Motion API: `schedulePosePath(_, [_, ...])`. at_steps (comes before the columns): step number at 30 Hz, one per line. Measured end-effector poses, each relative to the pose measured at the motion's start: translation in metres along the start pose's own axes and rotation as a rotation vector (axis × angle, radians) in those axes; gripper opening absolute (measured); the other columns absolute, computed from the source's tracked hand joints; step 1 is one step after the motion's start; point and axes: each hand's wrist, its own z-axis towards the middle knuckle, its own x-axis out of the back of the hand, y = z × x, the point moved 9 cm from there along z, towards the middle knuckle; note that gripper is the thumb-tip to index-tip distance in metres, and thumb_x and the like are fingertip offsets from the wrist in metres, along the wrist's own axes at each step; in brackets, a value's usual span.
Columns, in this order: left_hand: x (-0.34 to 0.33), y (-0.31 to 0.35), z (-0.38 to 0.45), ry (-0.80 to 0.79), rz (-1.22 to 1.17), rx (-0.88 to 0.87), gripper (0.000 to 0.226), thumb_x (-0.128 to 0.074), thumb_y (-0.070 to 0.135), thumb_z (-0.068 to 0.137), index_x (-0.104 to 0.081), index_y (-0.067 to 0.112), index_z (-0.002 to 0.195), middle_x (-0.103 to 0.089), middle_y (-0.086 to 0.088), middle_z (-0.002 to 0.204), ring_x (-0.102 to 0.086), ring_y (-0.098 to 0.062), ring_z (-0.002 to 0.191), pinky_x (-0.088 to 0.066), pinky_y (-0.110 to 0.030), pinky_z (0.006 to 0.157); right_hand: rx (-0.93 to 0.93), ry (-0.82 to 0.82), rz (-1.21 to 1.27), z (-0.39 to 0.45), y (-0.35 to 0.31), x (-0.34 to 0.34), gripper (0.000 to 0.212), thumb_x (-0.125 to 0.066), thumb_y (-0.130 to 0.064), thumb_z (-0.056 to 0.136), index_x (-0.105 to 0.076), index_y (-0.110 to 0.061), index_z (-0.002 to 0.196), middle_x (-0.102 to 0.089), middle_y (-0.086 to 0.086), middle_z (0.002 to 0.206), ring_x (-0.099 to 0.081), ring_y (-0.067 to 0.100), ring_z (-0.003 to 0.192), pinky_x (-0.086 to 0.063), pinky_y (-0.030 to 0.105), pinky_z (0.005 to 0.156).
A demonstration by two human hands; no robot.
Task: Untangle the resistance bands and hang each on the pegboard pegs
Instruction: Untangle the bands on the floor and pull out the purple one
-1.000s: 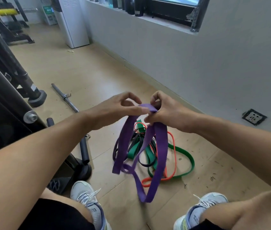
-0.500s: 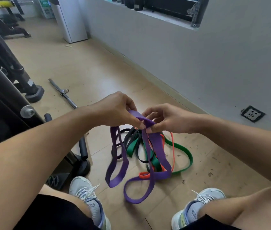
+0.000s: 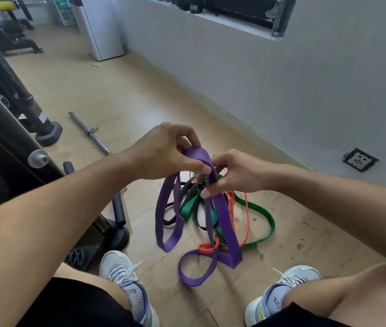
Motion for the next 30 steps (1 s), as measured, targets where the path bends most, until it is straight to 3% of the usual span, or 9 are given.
schedulePosePath(5, [0.024, -0.003, -0.002, 0.167, -0.189, 0.042, 0.039, -0.092, 0.032, 0.067, -0.069, 0.015, 0.095, -0.078, -0.004, 0.081, -0.065, -0.013, 0.066, -0.052, -0.023, 0.065, -0.012, 0.056, 0.188, -0.002, 0.008, 0.005, 0.032, -0.087, -0.028, 0.081, -0.071, -0.017, 0.107, -0.078, 0.002, 0.101, -0.076, 0.018, 0.093, -0.061, 0.034, 0.084])
schedulePosePath(9, [0.033, -0.011, -0.002, 0.152, -0.217, 0.090, 0.041, -0.089, 0.025, 0.074, -0.067, 0.013, 0.106, -0.079, -0.006, 0.084, -0.076, -0.018, 0.080, -0.061, -0.027, 0.074, 0.002, 0.226, 0.380, -0.006, 0.009, 0.032, 0.025, -0.073, 0.000, 0.090, -0.061, -0.011, 0.109, -0.078, 0.007, 0.106, -0.076, 0.025, 0.098, -0.062, 0.034, 0.086])
schedulePosePath(12, [0.038, -0.019, -0.002, 0.110, -0.149, 0.094, 0.033, -0.087, 0.024, 0.077, -0.071, 0.019, 0.104, -0.078, -0.006, 0.084, -0.076, -0.023, 0.081, -0.060, -0.041, 0.086, 0.024, 0.352, 0.411, -0.012, 0.002, 0.057, 0.027, -0.069, 0.004, 0.091, -0.062, -0.011, 0.113, -0.076, 0.010, 0.105, -0.075, 0.029, 0.100, -0.063, 0.031, 0.082])
schedulePosePath(15, [0.031, -0.020, -0.002, 0.074, -0.012, 0.058, 0.024, -0.085, 0.026, 0.079, -0.072, 0.019, 0.097, -0.076, -0.006, 0.085, -0.071, -0.029, 0.084, -0.058, -0.047, 0.088, 0.098, 0.415, 0.403, -0.018, -0.017, 0.070, 0.031, -0.074, 0.003, 0.088, -0.068, -0.017, 0.111, -0.075, 0.009, 0.105, -0.074, 0.026, 0.096, -0.060, 0.030, 0.085])
schedulePosePath(18, [0.022, -0.009, 0.000, 0.058, -0.009, -0.010, 0.030, -0.087, 0.024, 0.077, -0.067, 0.017, 0.098, -0.074, -0.003, 0.083, -0.070, -0.025, 0.081, -0.058, -0.044, 0.085, 0.199, 0.453, 0.318, -0.025, -0.045, 0.077, 0.036, -0.078, -0.002, 0.086, -0.072, -0.024, 0.114, -0.077, -0.001, 0.107, -0.072, 0.017, 0.099, -0.058, 0.023, 0.086])
schedulePosePath(21, [0.016, 0.008, 0.002, 0.081, -0.112, -0.078, 0.037, -0.090, 0.025, 0.073, -0.067, 0.017, 0.101, -0.073, -0.004, 0.081, -0.068, -0.018, 0.073, -0.057, -0.028, 0.074, 0.275, 0.485, 0.213, -0.030, -0.070, 0.079, 0.046, -0.082, -0.007, 0.082, -0.072, -0.030, 0.121, -0.077, -0.010, 0.107, -0.070, 0.008, 0.103, -0.058, 0.024, 0.088])
schedulePosePath(24, [0.017, 0.015, 0.003, 0.150, -0.144, -0.114, 0.035, -0.091, 0.025, 0.070, -0.069, 0.011, 0.094, -0.069, -0.007, 0.076, -0.056, -0.007, 0.060, -0.046, -0.018, 0.061, 0.277, 0.475, 0.160, -0.028, -0.075, 0.076, 0.059, -0.085, -0.005, 0.077, -0.065, -0.029, 0.127, -0.075, -0.009, 0.108, -0.069, 0.007, 0.103, -0.058, 0.023, 0.085])
schedulePosePath(26, [0.021, 0.014, 0.003, 0.184, -0.104, -0.113, 0.035, -0.092, 0.031, 0.068, -0.070, 0.018, 0.091, -0.070, 0.004, 0.074, -0.056, -0.002, 0.060, -0.044, -0.012, 0.059, 0.274, 0.475, 0.158, -0.027, -0.070, 0.078, 0.058, -0.086, -0.004, 0.076, -0.062, -0.029, 0.123, -0.074, -0.008, 0.108, -0.069, 0.010, 0.099, -0.059, 0.027, 0.085])
schedulePosePath(30, [0.024, 0.015, 0.002, 0.224, -0.074, -0.128, 0.034, -0.091, 0.039, 0.067, -0.073, 0.020, 0.089, -0.073, 0.002, 0.077, -0.057, -0.001, 0.064, -0.045, -0.015, 0.061, 0.178, 0.325, 0.263, -0.016, -0.049, 0.064, 0.050, -0.087, -0.007, 0.080, -0.062, -0.024, 0.120, -0.073, -0.002, 0.106, -0.071, 0.010, 0.091, -0.061, 0.030, 0.086])
